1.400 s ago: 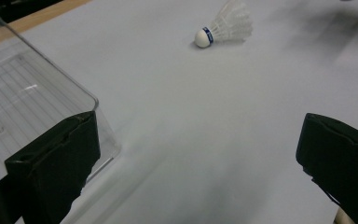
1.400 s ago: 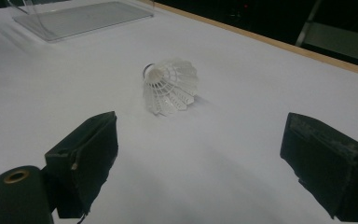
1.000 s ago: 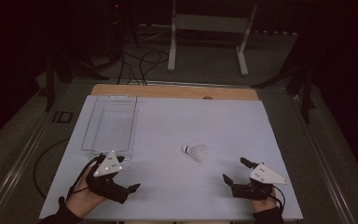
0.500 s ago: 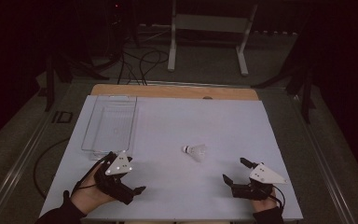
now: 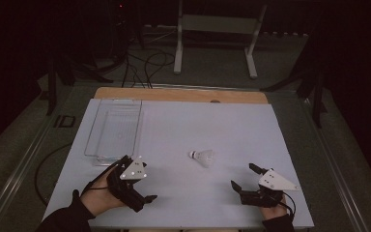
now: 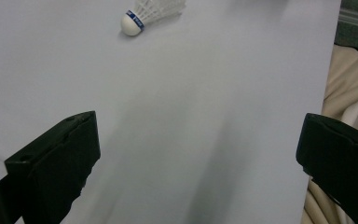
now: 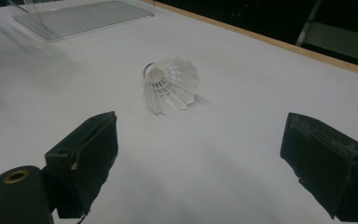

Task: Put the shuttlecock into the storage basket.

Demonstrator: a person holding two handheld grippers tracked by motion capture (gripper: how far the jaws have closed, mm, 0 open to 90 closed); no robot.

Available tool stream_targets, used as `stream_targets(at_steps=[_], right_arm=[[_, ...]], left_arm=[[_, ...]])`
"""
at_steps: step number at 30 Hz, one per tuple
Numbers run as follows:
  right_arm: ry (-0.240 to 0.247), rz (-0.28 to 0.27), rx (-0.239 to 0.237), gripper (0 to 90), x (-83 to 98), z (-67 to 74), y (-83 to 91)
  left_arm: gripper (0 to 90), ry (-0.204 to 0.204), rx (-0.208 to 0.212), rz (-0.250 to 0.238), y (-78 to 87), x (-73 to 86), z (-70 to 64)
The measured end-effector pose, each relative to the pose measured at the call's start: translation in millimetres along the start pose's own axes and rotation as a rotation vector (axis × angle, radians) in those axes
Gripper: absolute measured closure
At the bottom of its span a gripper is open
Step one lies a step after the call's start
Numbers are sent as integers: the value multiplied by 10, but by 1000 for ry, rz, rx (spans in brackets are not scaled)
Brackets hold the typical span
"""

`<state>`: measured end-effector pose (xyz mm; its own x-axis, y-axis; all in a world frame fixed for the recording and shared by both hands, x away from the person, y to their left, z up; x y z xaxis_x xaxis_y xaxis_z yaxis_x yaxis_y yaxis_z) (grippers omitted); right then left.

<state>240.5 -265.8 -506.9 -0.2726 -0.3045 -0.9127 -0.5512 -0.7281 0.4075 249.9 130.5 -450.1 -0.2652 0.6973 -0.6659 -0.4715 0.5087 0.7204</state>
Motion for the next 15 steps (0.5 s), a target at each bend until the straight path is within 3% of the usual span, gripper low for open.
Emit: stream_targets(at_steps=[5, 8, 10, 15], right_arm=[[-1, 0, 0, 113, 1, -2, 1], [0, 3, 0, 113, 0, 4, -5], [3, 3, 1, 113, -2, 4, -3], [2, 2, 0, 113, 0, 2, -3]], left_arm=[[3, -25, 15, 7, -21, -20, -13], [2, -59, 58, 18, -56, -47, -32], [2, -72, 60, 26, -74, -66, -37], [2, -83, 85, 11, -101, -131, -24]])
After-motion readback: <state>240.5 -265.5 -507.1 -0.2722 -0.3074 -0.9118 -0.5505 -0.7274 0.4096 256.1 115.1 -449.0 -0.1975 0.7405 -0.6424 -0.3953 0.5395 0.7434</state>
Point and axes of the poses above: each handheld gripper's, and its own axes: y roughly backward along the jaws, x roughly out of its underside, z roughly to its left, the point moved 2 cm from there along -y, roughly forward along the jaws, and after that the axes turned 13 degrees about -x, right-handed, at the moved point
